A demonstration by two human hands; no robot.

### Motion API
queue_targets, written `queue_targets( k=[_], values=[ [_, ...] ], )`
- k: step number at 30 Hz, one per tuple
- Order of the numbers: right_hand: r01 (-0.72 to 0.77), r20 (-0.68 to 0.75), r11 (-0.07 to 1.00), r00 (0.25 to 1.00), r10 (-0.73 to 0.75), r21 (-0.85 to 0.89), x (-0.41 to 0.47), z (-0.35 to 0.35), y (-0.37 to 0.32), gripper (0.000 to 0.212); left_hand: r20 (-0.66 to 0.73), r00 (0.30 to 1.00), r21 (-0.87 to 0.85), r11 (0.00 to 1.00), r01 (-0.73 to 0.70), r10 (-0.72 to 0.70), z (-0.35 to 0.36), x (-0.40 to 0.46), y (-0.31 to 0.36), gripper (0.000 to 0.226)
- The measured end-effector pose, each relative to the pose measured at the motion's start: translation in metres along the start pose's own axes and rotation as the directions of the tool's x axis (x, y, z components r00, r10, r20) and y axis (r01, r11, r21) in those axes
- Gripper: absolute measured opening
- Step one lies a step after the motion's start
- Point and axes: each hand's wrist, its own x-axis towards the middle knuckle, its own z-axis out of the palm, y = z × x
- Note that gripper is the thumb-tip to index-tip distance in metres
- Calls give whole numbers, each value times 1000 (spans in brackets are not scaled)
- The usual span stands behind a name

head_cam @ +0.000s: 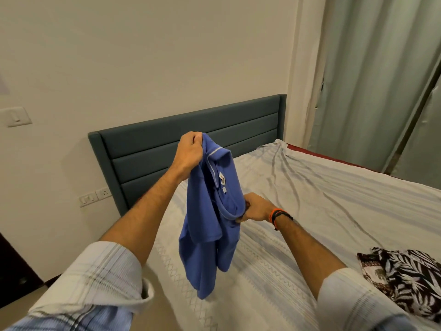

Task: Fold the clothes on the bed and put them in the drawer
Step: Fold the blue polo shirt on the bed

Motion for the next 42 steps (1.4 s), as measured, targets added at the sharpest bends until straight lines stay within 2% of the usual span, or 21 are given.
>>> queue_targets(
  k=[3,7,9,11,13,16,19,21,27,31,34,38,42],
  values=[
    [11,-114,995,993,-1,95,9,0,-7,25,-61,998,10,1000,14,-14,-15,8,-7,41],
    [5,-286,900,949,133,437,12,-28,-16,17,-128,987,122,986,110,-94,-45,14,-39,37],
    [45,-397,910,908,135,412,16,-49,-22,21,-137,980,167,972,168,-146,-59,12,-59,33],
    [83,-501,944,860,94,319,19,-69,-24,24,-83,983,185,967,176,-163,-63,9,-72,30],
    [78,-584,972,809,69,222,21,-82,-30,19,0,990,178,974,136,-139,-67,7,-80,27],
    [50,-649,992,760,38,116,15,-94,-39,23,122,987,165,983,84,-104,-71,5,-83,18],
    [13,-666,1000,746,-24,-22,4,-105,-42,25,220,970,243,969,47,-103,-71,8,-86,13],
    [1,-633,996,772,-56,-87,-5,-111,-43,25,236,967,347,938,9,-97,-68,11,-89,15],
    [-113,-479,959,877,-27,-261,-26,-131,-45,27,52,998,464,886,14,-43,-47,15,-89,18],
    [-229,-389,896,918,69,-380,-37,-143,-45,24,79,997,530,847,-33,-10,-36,18,-86,17],
    [-331,-400,852,902,161,-406,-50,-148,-41,19,156,988,560,824,-89,1,-30,20,-88,11],
    [-399,-499,834,848,178,-380,-63,-144,-39,17,238,970,595,783,-179,42,-20,19,-91,15],
    [-465,-590,807,786,186,-365,-76,-139,-35,19,219,974,628,756,-185,56,-12,12,-86,8]
  ],
)
